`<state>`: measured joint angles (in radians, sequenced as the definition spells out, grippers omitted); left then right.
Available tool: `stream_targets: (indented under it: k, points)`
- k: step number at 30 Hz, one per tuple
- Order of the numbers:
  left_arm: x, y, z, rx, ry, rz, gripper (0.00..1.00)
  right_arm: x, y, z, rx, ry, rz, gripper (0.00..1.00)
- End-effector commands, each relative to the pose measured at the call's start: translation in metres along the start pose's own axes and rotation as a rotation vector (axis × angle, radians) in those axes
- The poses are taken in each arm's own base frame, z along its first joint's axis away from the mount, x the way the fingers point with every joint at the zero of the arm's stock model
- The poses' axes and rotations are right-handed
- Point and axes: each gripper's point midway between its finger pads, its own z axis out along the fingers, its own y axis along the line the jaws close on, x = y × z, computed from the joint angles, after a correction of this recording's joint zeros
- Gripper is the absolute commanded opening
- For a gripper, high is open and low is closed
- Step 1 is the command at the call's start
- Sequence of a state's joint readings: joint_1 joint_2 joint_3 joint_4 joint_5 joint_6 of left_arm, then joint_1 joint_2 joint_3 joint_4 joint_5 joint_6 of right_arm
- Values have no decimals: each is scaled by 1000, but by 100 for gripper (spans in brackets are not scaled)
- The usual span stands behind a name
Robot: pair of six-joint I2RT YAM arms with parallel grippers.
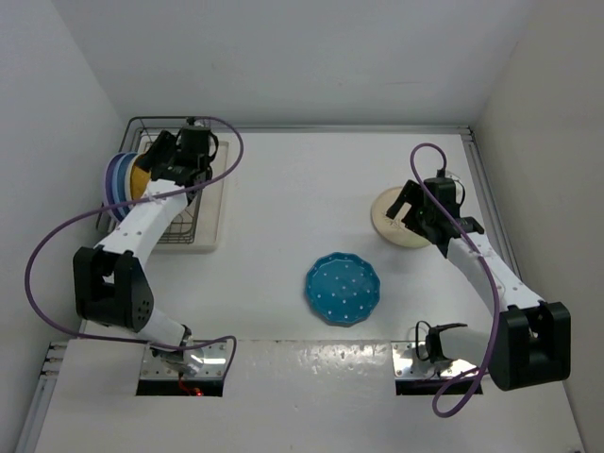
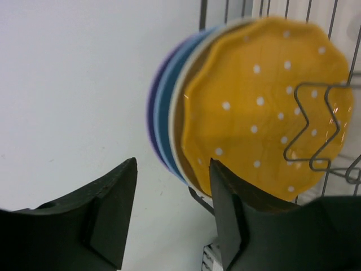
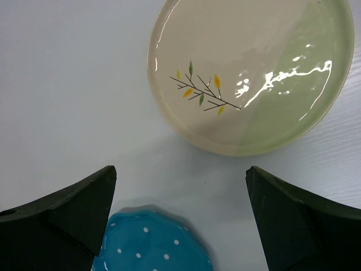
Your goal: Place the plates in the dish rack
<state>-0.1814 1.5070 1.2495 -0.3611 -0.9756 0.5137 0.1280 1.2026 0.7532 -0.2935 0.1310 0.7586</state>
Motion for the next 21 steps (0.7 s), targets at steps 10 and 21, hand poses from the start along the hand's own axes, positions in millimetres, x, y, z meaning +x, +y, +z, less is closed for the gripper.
stream_targets:
  k: [10, 21]
  points:
    - [-108, -69, -137, 607, -453, -24, 78, -16, 11, -10, -28, -30, -31, 97]
    - [-35, -303, -295, 1601, -401, 391, 86, -10, 3, -24, -6, -6, -50, 97]
